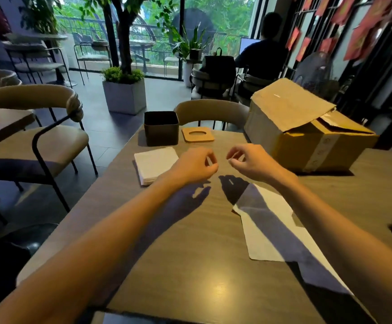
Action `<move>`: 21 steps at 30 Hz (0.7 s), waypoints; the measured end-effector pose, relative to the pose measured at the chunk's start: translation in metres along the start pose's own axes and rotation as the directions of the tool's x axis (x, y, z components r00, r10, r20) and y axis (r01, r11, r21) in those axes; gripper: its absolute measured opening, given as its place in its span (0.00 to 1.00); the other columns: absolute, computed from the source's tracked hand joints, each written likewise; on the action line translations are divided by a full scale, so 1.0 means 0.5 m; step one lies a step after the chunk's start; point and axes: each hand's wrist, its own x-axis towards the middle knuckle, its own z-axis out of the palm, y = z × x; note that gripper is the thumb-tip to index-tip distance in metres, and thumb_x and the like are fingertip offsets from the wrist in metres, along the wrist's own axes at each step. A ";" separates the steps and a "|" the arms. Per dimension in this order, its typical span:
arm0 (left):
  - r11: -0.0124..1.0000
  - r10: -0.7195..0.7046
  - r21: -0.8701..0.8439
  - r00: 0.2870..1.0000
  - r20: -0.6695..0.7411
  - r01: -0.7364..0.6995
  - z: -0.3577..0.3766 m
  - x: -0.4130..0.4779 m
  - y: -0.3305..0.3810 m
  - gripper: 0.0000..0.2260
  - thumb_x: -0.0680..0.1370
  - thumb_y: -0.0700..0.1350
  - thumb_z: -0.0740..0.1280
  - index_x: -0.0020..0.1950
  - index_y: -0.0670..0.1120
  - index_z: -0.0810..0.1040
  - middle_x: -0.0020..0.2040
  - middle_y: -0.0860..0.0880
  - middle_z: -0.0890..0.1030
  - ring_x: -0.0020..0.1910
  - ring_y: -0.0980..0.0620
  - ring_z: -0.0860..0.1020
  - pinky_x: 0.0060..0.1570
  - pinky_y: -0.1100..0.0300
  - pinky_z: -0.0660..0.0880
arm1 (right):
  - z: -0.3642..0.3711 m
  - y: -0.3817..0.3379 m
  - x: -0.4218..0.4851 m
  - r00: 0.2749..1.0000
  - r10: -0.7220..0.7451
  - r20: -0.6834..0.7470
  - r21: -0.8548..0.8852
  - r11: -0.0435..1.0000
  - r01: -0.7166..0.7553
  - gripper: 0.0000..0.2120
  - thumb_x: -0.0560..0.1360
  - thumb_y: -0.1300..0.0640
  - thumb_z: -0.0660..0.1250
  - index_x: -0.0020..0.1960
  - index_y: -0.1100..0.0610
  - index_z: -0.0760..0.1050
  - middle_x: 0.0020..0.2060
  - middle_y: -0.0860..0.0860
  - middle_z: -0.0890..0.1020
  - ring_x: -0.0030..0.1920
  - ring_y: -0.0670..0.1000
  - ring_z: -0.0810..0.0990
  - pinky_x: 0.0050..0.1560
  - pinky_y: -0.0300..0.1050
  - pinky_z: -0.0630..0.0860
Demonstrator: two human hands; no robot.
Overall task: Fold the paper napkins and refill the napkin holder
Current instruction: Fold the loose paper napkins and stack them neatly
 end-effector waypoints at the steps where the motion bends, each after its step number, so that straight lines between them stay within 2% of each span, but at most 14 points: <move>1: 1.000 0.006 0.005 0.999 0.038 -0.006 0.017 0.006 0.017 0.08 0.80 0.48 0.67 0.57 0.48 0.79 0.50 0.49 0.82 0.47 0.55 0.80 0.50 0.59 0.79 | -0.012 0.017 -0.023 0.999 0.033 0.012 -0.008 0.999 -0.033 0.05 0.81 0.54 0.66 0.55 0.53 0.80 0.47 0.46 0.81 0.48 0.44 0.79 0.43 0.34 0.74; 5: 1.000 0.008 0.025 0.988 0.157 -0.012 0.081 0.024 0.065 0.11 0.80 0.51 0.67 0.61 0.49 0.77 0.52 0.48 0.82 0.49 0.54 0.80 0.51 0.59 0.78 | -0.041 0.083 -0.105 0.983 0.175 0.060 -0.112 0.980 -0.167 0.07 0.79 0.53 0.68 0.55 0.54 0.81 0.48 0.48 0.83 0.50 0.48 0.81 0.47 0.41 0.79; 10: 0.993 -0.040 0.117 0.964 0.265 0.009 0.142 0.038 0.112 0.19 0.80 0.54 0.65 0.67 0.46 0.74 0.58 0.46 0.79 0.56 0.48 0.77 0.57 0.53 0.76 | -0.066 0.132 -0.183 0.941 0.320 0.107 -0.238 0.928 -0.288 0.12 0.75 0.43 0.72 0.53 0.50 0.78 0.46 0.47 0.81 0.45 0.46 0.79 0.40 0.40 0.77; 12: 0.986 -0.047 0.166 0.961 0.273 0.001 0.156 0.044 0.123 0.20 0.80 0.55 0.65 0.67 0.45 0.74 0.59 0.45 0.78 0.56 0.47 0.77 0.56 0.52 0.76 | -0.066 0.139 -0.195 0.939 0.333 0.087 -0.279 0.913 -0.298 0.15 0.73 0.42 0.73 0.52 0.50 0.79 0.46 0.47 0.81 0.45 0.46 0.79 0.45 0.45 0.81; 15: 0.987 -0.060 0.158 0.967 0.247 0.021 0.170 0.047 0.134 0.18 0.80 0.52 0.67 0.66 0.45 0.74 0.58 0.45 0.78 0.56 0.47 0.77 0.56 0.53 0.76 | -0.062 0.141 -0.200 0.940 0.338 0.052 -0.264 0.912 -0.313 0.14 0.73 0.43 0.74 0.53 0.51 0.79 0.46 0.48 0.81 0.46 0.48 0.79 0.49 0.49 0.82; 18: 0.992 -0.066 0.121 0.972 0.226 0.039 0.174 0.046 0.136 0.12 0.80 0.48 0.67 0.60 0.43 0.77 0.53 0.45 0.80 0.53 0.48 0.78 0.53 0.55 0.76 | -0.058 0.138 -0.196 0.942 0.332 0.058 -0.260 0.916 -0.307 0.10 0.74 0.46 0.74 0.47 0.52 0.80 0.42 0.48 0.81 0.43 0.47 0.79 0.45 0.46 0.81; 21: 0.995 -0.074 -0.042 0.973 0.217 0.085 0.168 0.046 0.120 0.07 0.81 0.46 0.66 0.56 0.45 0.77 0.48 0.48 0.78 0.49 0.50 0.77 0.46 0.59 0.72 | -0.052 0.140 -0.186 0.951 0.306 0.039 -0.171 0.940 -0.295 0.07 0.77 0.50 0.71 0.44 0.52 0.79 0.38 0.48 0.81 0.41 0.47 0.81 0.41 0.42 0.79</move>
